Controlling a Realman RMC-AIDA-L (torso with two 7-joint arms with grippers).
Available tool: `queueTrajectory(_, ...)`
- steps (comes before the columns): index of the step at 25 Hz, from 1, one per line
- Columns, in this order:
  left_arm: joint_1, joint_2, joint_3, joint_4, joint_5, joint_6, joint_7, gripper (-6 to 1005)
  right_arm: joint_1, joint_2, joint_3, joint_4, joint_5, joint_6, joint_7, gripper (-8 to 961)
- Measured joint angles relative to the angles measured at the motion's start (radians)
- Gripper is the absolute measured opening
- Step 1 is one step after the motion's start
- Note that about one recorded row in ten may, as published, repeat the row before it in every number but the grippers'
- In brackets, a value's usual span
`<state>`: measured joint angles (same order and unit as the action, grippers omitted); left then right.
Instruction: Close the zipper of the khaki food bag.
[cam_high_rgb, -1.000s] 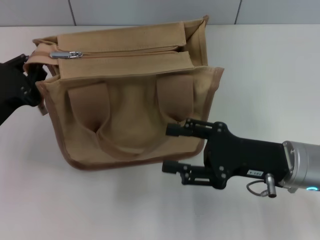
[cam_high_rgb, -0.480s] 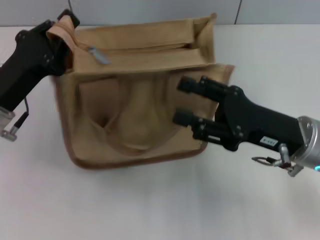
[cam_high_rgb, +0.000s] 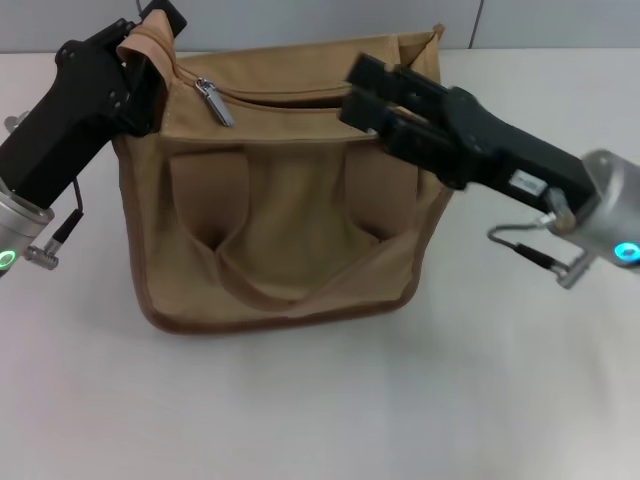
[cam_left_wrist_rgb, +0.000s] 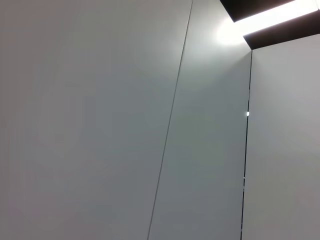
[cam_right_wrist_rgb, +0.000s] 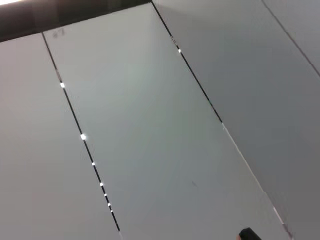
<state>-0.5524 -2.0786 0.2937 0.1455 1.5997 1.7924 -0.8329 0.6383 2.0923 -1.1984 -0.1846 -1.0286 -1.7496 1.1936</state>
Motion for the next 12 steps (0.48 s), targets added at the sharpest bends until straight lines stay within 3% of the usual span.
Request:
queueTrajectory(5,-0.006,0.000,-0.002,-0.001,0.000,0.009,-0.006,7,0.081,0.000,-0.034,-0.009,-0.011,0.104,0.128,730)
queueTrajectory(12,-0.023,0.000,-0.002,-0.005,0.000,0.027,-0.007,7,0.110,0.000,-0.130,-0.065,-0.012,0.149,0.219,730)
